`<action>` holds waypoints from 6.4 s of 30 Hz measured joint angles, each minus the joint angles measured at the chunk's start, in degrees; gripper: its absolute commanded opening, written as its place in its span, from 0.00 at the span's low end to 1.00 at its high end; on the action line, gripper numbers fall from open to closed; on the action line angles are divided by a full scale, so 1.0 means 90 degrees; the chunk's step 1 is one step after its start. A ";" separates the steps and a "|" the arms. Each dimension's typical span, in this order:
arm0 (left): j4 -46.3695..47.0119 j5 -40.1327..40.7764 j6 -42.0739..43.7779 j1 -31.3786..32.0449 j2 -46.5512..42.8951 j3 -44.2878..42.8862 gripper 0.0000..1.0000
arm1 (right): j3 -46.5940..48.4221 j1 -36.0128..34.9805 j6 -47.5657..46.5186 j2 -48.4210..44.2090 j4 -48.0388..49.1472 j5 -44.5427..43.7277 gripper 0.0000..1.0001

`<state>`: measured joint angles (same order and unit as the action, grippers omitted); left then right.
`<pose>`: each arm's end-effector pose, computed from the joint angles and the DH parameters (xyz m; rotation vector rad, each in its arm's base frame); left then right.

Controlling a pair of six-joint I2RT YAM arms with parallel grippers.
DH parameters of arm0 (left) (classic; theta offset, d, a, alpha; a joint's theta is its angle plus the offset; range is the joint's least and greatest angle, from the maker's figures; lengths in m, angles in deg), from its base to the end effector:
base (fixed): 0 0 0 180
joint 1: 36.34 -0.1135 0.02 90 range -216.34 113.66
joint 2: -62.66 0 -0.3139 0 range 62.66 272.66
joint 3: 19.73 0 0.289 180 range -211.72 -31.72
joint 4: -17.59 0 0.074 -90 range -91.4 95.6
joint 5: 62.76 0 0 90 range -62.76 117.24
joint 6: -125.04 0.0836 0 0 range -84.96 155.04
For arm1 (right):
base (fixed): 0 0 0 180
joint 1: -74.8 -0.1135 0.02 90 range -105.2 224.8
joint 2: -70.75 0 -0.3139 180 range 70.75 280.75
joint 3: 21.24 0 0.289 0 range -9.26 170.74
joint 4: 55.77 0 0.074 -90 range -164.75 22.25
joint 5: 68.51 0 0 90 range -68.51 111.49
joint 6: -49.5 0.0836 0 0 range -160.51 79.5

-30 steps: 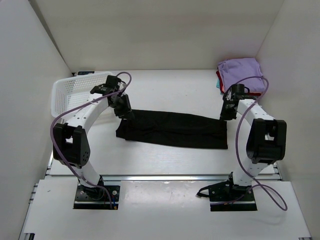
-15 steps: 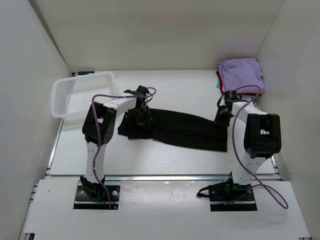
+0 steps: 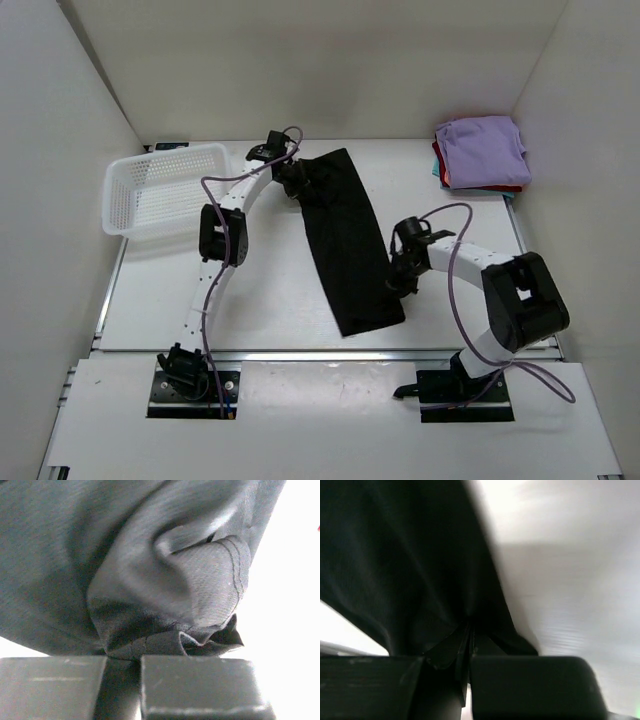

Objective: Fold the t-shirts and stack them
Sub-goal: Rotate the tshirt 90 degrees, then grab the bottom of the folded rectangular tshirt with both arms, then fold the folded rectangular tshirt in 1/3 of the way, then grab one side of the 2/3 rectangular tshirt with both arms, then fold the long partially folded tshirt into a neat square, then smooth out wrinkles on the folded tshirt

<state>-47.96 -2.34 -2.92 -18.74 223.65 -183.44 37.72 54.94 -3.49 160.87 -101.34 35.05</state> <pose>0.6285 -0.2427 0.0989 -0.3193 2.7897 -0.9702 0.2789 0.1216 0.1267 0.4080 2.9854 0.4819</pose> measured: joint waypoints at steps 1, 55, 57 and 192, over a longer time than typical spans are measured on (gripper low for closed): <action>0.0228 -0.0107 -0.0058 -0.0032 -0.0148 0.0333 0.00 | -0.0019 -0.0236 0.0117 0.0002 0.0080 0.0058 0.00; 0.5450 0.0920 -0.1999 0.2778 -0.7674 1.2687 0.00 | -0.2208 -0.0996 0.0036 -0.1122 0.2317 0.2436 0.00; 0.5464 0.0867 -0.2057 0.2895 -0.7873 1.2905 0.00 | -0.2208 -0.1127 -0.0015 -0.1190 0.2123 0.2472 0.00; 0.3211 -0.1518 -0.2072 0.0602 -0.4051 0.6926 0.99 | 0.7240 0.0537 -0.1022 0.5217 -0.0665 0.2181 0.59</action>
<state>-19.06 -16.00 -21.56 -13.32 187.19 -121.10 102.88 59.77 -12.69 207.82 -107.33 54.68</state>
